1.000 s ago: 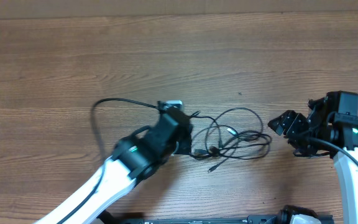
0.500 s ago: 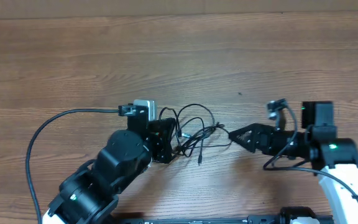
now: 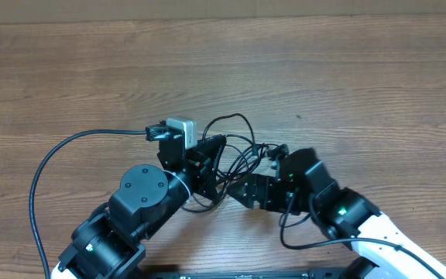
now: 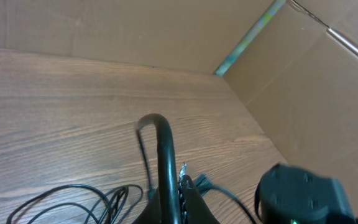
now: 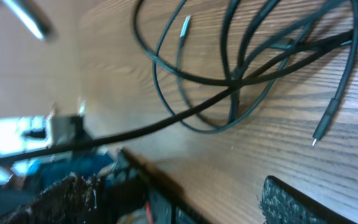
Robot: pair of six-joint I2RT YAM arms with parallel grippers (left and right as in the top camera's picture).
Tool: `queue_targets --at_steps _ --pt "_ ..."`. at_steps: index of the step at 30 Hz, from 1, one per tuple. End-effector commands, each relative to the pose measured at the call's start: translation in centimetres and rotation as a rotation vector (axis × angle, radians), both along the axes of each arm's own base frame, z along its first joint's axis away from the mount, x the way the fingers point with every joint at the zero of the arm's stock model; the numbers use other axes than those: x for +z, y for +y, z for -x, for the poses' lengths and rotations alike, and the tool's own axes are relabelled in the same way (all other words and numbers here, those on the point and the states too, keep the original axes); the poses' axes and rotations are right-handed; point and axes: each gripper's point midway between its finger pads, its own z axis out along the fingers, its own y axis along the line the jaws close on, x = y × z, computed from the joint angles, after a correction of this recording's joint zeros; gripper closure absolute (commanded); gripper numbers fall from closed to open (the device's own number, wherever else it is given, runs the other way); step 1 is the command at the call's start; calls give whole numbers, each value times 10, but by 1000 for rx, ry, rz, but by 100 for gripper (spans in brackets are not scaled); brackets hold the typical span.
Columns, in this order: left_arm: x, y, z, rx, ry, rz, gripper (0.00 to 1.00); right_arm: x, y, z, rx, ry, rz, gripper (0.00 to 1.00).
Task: Untangle cables
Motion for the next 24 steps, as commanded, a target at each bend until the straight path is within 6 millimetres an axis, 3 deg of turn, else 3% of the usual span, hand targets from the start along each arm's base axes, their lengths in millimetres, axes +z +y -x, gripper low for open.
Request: queue_targets --at_steps 1,5,8,11,13,18,21,24 --pt "28 2 2 -19 -87 -1 96 -17 -4 -19 -177 -12 87 12" --pt "42 3 4 -19 -108 20 96 -23 13 -25 -74 -193 152 12" --pt "46 2 6 -27 -105 40 96 -24 33 -27 64 -366 179 2" --pt "48 -2 10 -56 -105 48 96 -29 38 -43 28 -432 207 0" --pt "51 -5 13 -82 -104 57 96 -32 34 -57 -30 -466 241 4" --pt "72 -9 29 -162 -136 97 96 -46 -1 -97 -258 -557 435 28" --pt "92 4 41 -159 -205 79 96 -59 -40 -115 -422 -547 571 28" --pt "107 35 46 -57 -284 13 96 -80 -84 -123 -542 -427 655 28"
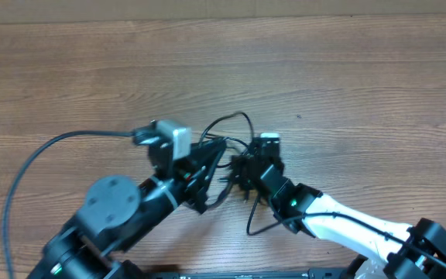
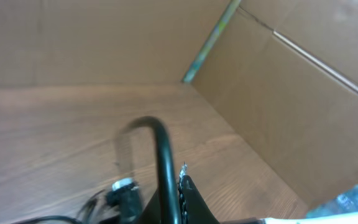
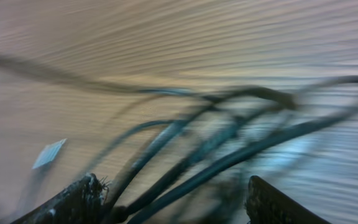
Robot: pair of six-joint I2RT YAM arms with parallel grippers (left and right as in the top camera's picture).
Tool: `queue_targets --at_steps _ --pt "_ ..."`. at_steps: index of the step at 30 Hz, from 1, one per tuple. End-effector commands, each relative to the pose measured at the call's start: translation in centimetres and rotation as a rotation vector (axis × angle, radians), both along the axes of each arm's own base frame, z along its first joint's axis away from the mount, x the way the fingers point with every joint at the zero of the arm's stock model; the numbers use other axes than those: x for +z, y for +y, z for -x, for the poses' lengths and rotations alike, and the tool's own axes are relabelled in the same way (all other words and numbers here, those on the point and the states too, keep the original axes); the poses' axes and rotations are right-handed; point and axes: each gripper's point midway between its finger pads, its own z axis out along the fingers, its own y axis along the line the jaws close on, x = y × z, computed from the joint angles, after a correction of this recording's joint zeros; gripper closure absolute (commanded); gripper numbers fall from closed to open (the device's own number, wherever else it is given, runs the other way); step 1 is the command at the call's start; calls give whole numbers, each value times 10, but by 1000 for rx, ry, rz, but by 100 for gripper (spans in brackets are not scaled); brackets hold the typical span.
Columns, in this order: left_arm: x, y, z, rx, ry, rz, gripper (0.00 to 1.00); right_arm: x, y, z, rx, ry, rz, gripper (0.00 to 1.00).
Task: Untangle cables
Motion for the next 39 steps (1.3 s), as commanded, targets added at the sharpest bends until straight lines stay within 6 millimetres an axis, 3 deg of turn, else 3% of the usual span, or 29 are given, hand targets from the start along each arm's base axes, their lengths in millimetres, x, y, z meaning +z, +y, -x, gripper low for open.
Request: queue_targets --at_steps 1,4,7,9,11,13,15,21,27,30,34,39 --pt "47 49 12 156 -162 -6 96 -11 -71 -22 -307 10 71 28" --pt "48 99 10 385 -154 -44 96 -25 -124 -23 -503 97 73 28" --pt "45 133 15 522 -143 -78 96 -32 -168 -26 -624 154 71 28" --pt "40 151 17 594 -134 -106 96 -37 -190 -25 -686 197 49 29" --pt "33 162 18 647 -116 -136 96 -44 -198 -24 -704 259 -25 30" --pt "26 164 17 660 -99 -165 95 -47 -192 -24 -671 314 -118 30" --pt "15 162 14 658 -71 -191 95 -45 -173 -29 -530 336 -176 27" --pt "-19 151 3 669 47 -215 93 -37 -124 -25 -213 360 -255 0" --pt "-63 135 -13 668 157 -295 93 -11 -76 -2 4 419 -418 0" --pt "-83 127 -21 678 215 -318 96 3 -75 6 13 403 -402 0" --pt "-100 118 -31 696 275 -338 96 22 -97 15 -97 347 -330 0" --pt "-112 105 -45 709 318 -343 96 51 -100 42 -72 317 -343 0"
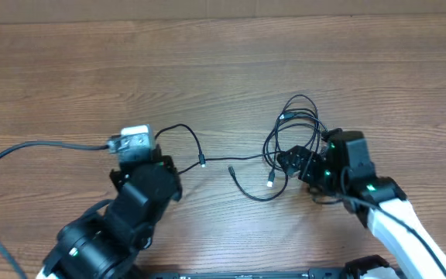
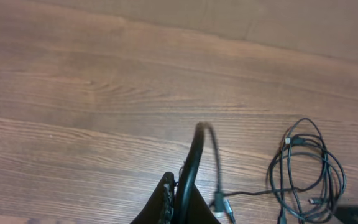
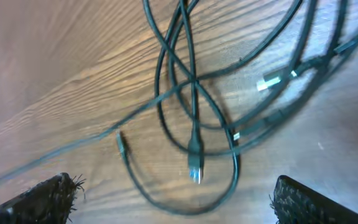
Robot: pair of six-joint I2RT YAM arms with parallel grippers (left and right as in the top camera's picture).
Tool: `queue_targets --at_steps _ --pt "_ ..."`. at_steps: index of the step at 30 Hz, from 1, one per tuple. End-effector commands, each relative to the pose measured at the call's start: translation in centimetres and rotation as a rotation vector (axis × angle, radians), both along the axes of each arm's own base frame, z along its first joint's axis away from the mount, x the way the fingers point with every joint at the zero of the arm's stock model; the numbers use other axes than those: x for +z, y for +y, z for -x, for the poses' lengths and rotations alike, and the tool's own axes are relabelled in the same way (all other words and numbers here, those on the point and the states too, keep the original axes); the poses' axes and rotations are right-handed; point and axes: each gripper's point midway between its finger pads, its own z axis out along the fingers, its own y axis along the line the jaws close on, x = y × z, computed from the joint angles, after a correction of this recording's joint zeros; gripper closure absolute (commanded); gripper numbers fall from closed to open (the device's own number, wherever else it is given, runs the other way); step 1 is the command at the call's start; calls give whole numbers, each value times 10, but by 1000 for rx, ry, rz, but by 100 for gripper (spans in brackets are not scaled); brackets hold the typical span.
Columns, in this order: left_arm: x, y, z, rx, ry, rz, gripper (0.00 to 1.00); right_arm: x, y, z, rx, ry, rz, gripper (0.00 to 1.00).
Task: Untangle cables
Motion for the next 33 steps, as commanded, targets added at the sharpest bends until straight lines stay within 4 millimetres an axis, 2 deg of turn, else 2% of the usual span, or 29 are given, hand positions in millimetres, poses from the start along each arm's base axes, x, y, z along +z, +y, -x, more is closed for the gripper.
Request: queue_targets --at_steps 1,6,10,13,17,20,23,27,30,31,33 --pt "-6 -6 -10 53 11 49 96 23 0 14 14 -60 -3 0" --pt "5 -27 -22 -2 -32 115 96 46 33 37 118 -44 -180 0" --pt "25 -32 -20 -55 -82 146 96 47 50 41 57 72 -294 0" --pt "39 -26 -13 -67 -118 159 96 44 61 34 -39 165 -366 0" --pt "47 -23 -1 -96 -133 194 96 40 76 0 -93 86 -370 0" --pt "54 -20 7 -127 -151 211 96 27 84 -17 -157 103 -384 0" --pt "62 -15 15 -132 -182 234 96 2 88 -21 -237 202 -391 0" --pt "72 -8 24 -138 -215 264 96 -31 77 -36 -323 198 -302 0" --pt "69 -4 30 -146 -205 261 96 -41 72 -53 -364 150 -283 0" --pt "66 -2 32 -145 -195 254 96 -40 74 -57 -362 137 -296 5" --pt "58 2 35 -140 -165 229 96 -35 80 -63 -344 113 -329 37"
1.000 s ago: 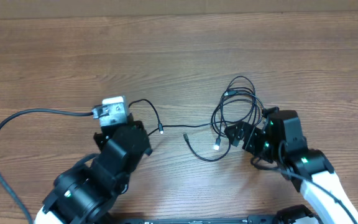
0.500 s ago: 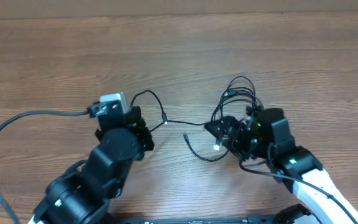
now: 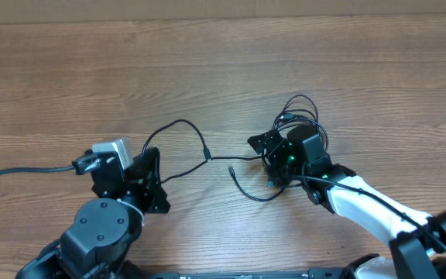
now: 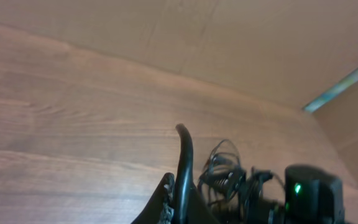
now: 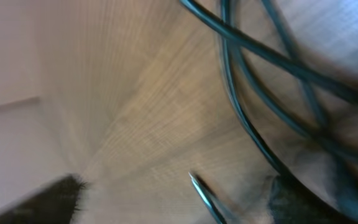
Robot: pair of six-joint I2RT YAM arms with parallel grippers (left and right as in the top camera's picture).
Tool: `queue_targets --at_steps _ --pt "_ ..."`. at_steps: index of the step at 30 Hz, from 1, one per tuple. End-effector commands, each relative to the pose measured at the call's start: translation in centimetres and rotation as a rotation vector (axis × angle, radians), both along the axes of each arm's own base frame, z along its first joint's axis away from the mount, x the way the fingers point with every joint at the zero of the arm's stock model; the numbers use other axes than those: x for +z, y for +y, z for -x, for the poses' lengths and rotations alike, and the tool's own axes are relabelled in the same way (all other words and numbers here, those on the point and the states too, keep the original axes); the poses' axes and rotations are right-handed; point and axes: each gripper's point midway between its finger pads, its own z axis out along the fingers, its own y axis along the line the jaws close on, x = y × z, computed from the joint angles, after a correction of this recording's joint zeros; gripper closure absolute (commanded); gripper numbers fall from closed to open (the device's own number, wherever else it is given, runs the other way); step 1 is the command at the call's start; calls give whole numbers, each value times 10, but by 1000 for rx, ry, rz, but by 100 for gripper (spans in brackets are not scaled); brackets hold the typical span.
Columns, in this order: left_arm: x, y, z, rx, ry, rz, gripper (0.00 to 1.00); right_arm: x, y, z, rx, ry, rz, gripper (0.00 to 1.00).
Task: Untangle cables
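A bundle of thin black cables (image 3: 294, 122) lies coiled right of the table's middle; it shows blurred in the left wrist view as the cable bundle (image 4: 224, 167). One black cable (image 3: 178, 124) arcs from it leftward into my left gripper (image 3: 152, 180), which is shut on it. In that wrist view the held cable (image 4: 183, 149) rises from the left gripper (image 4: 178, 194). My right gripper (image 3: 268, 155) sits at the bundle's left edge, open. Its own view is blurred: cable strands (image 5: 253, 81) run across above the right gripper (image 5: 179, 196), and a metal plug tip (image 5: 199, 186) lies between the fingers.
A loose cable loop (image 3: 248, 191) with a free end lies on the wooden table (image 3: 223, 62) in front of the bundle. The left arm's own thick cable (image 3: 22, 172) trails off the left edge. Cardboard walls (image 4: 166, 31) stand behind the table.
My right gripper has moved from the bundle's lower right to its left edge. My left gripper, still shut on the cable, sits a little lower and further left.
Both grippers were close together at the tangle in the table's middle, the left shut on a cable. Later they stood apart, with the bundle at the right and one cable stretched toward the left gripper. Now the right gripper is open at the bundle's left side.
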Motion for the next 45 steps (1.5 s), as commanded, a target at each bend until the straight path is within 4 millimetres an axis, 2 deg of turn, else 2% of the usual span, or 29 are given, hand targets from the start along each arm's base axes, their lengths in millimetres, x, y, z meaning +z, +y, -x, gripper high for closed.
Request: queue_targets --at_steps 1,2,3,6,9,11,14,16,19,22,23,26,29,32,35,37,39,42,45 --pt "2 6 6 -6 5 -28 96 4 -1 -11 -31 -40 -4 59" --pt "-2 8 7 -1 18 -43 96 9 3 -13 2 -71 -10 82" --pt "-6 11 8 7 28 -57 96 14 7 -13 35 -100 -17 96" --pt "-15 19 10 37 59 -98 96 34 19 -14 124 -177 -51 96" --pt "-20 23 12 47 77 -117 95 69 32 -11 203 -256 -113 96" --pt "-21 23 12 46 80 -119 96 100 39 -6 274 -352 -142 96" --pt "-21 23 12 48 80 -115 96 137 38 4 345 -499 -123 96" --pt "-21 23 12 55 84 -101 96 149 27 10 339 -546 -64 96" --pt "-21 23 12 60 89 -92 96 141 -12 13 206 -511 122 96" --pt "-24 22 11 70 98 -74 96 125 -66 20 28 -433 341 96" --pt "-26 22 10 78 105 -60 96 118 -91 26 -41 -396 441 96" --pt "-31 21 9 95 126 -31 96 100 -126 38 -116 -310 609 96" --pt "-36 18 8 109 151 -6 96 72 -143 56 -89 -172 710 96" --pt "-40 16 7 106 168 -15 96 46 -150 77 -99 -10 729 96" --pt "-44 13 4 107 183 -31 96 37 -149 87 -65 52 725 96" --pt "-47 11 2 108 194 -42 96 43 -151 90 -71 57 730 96" --pt "-50 10 0 109 205 -53 96 60 -155 91 -85 37 734 96" --pt "-54 7 -4 110 223 -70 96 103 -162 91 -134 -41 726 96" --pt "-60 3 -8 112 245 -91 96 157 -163 87 -170 -201 675 96"
